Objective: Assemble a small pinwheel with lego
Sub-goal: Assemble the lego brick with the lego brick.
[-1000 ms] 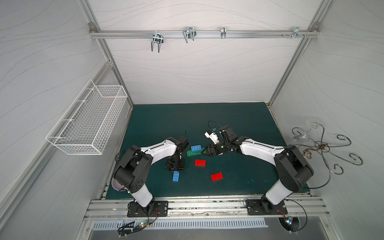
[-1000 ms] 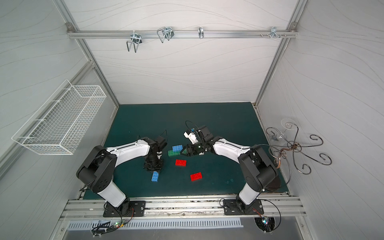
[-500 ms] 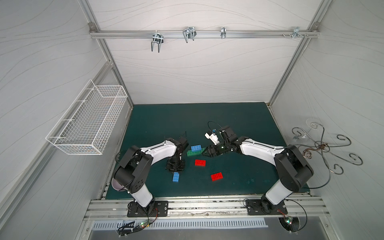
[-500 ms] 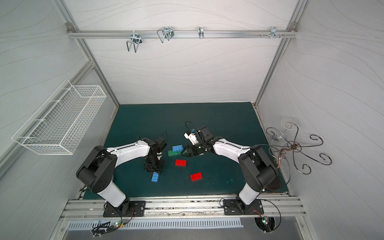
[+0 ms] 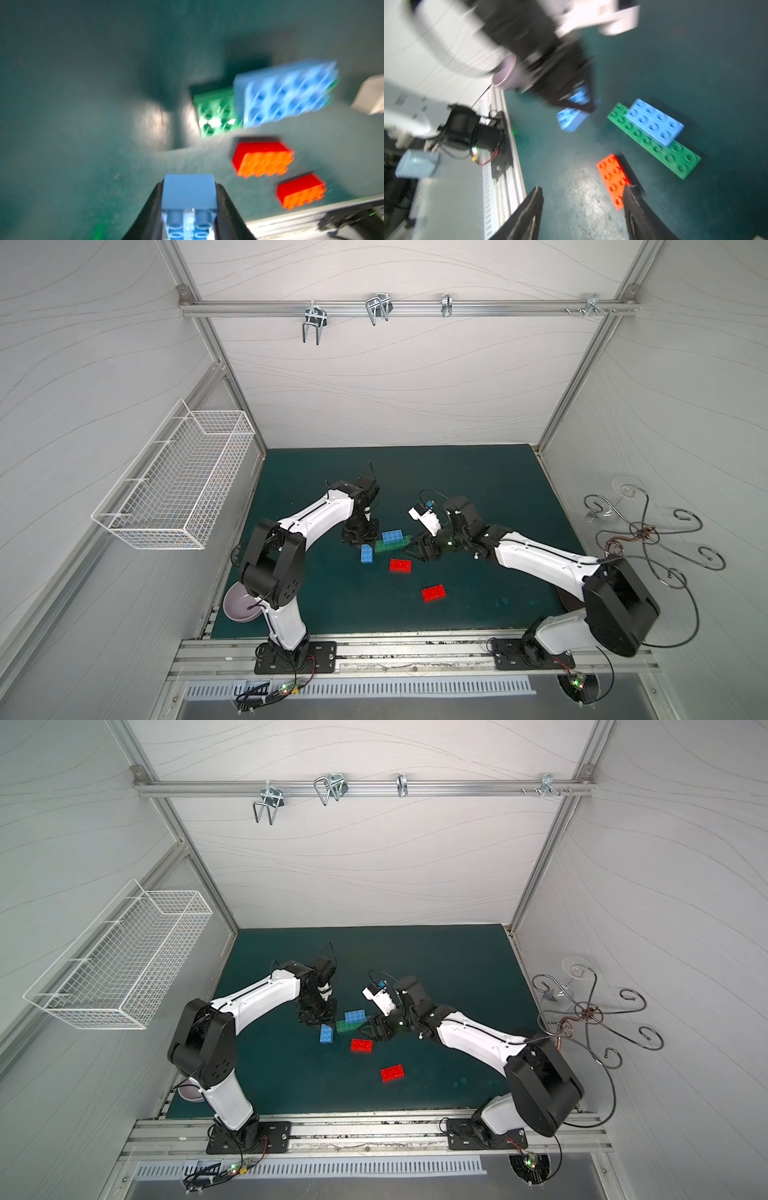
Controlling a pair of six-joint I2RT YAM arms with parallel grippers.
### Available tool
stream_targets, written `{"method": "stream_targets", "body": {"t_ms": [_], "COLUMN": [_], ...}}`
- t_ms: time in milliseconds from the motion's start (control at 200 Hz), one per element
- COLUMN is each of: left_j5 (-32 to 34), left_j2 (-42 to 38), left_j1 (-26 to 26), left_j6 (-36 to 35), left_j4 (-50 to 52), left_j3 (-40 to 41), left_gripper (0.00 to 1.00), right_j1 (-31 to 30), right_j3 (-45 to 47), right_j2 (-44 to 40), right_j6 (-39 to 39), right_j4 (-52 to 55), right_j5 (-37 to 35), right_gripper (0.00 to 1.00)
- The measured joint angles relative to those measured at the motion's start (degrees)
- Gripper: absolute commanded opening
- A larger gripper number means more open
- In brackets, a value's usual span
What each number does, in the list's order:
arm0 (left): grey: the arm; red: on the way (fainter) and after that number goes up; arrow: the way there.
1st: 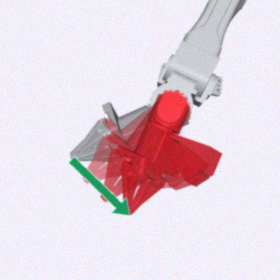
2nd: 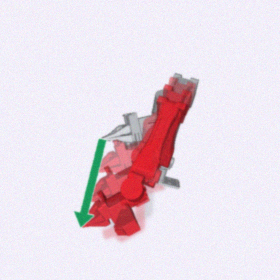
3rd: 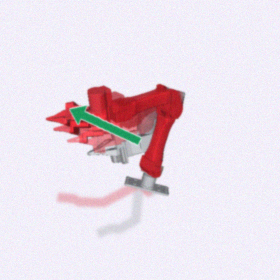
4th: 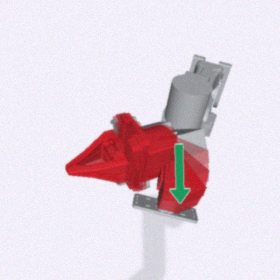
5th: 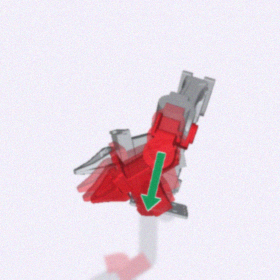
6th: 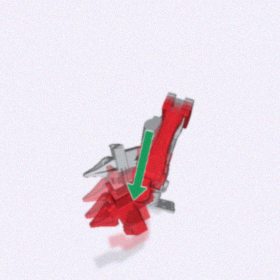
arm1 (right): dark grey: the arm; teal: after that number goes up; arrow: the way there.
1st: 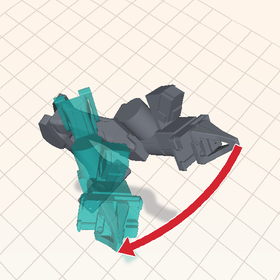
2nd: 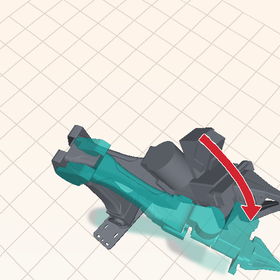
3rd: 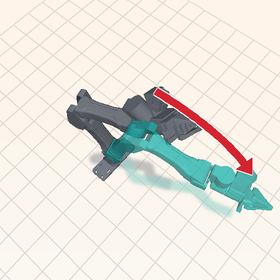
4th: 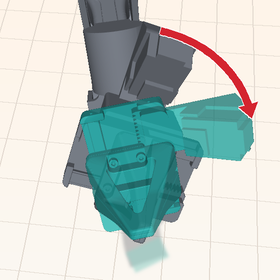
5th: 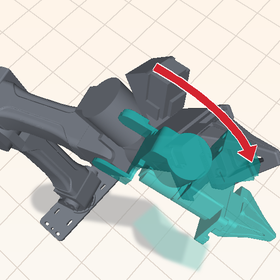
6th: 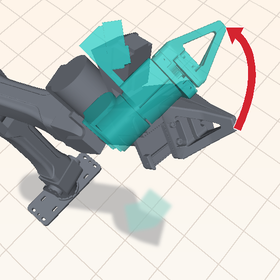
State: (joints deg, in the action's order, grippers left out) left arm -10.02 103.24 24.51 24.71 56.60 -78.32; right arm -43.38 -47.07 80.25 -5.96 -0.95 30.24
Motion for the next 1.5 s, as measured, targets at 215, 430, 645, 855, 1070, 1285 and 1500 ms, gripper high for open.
{"method": "stream_targets", "body": {"t_ms": [215,430,645,855,1070,1285,1500], "left_j5": [1.07,1.38,4.44,7.61,7.98,8.39,10.99], "left_j2": [6.64,10.36,14.03,18.97,21.84,21.84,20.79], "left_j1": [-1.81,-1.75,-2.05,-3.87,-4.66,-4.59,-4.44], "left_j6": [1.68,3.52,4.28,4.02,3.96,3.54,2.75], "left_j4": [0.48,0.81,1.70,1.86,1.81,1.49,-2.10], "left_j3": [-8.46,-11.45,-16.22,-18.34,-18.40,-18.29,-15.91], "left_gripper": [0.07,0.06,0.07,0.10,0.15,0.42,0.57], "right_j1": [-0.42,-4.07,-5.07,-5.03,-5.03,-5.03,-5.03], "right_j3": [-4.20,0.20,-5.14,-5.38,-4.57,-3.74,-3.74], "right_j2": [1.49,1.57,6.62,7.82,7.37,5.92,5.73], "right_j6": [6.10,16.48,23.08,23.87,23.85,23.78,22.73], "right_j4": [-2.64,-9.29,-8.07,-7.13,-6.29,-5.07,-3.98], "right_j5": [1.68,-1.99,-3.17,-3.89,-4.83,-5.46,-5.60], "right_gripper": [0.65,0.66,0.65,0.64,0.65,0.65,0.65]}}
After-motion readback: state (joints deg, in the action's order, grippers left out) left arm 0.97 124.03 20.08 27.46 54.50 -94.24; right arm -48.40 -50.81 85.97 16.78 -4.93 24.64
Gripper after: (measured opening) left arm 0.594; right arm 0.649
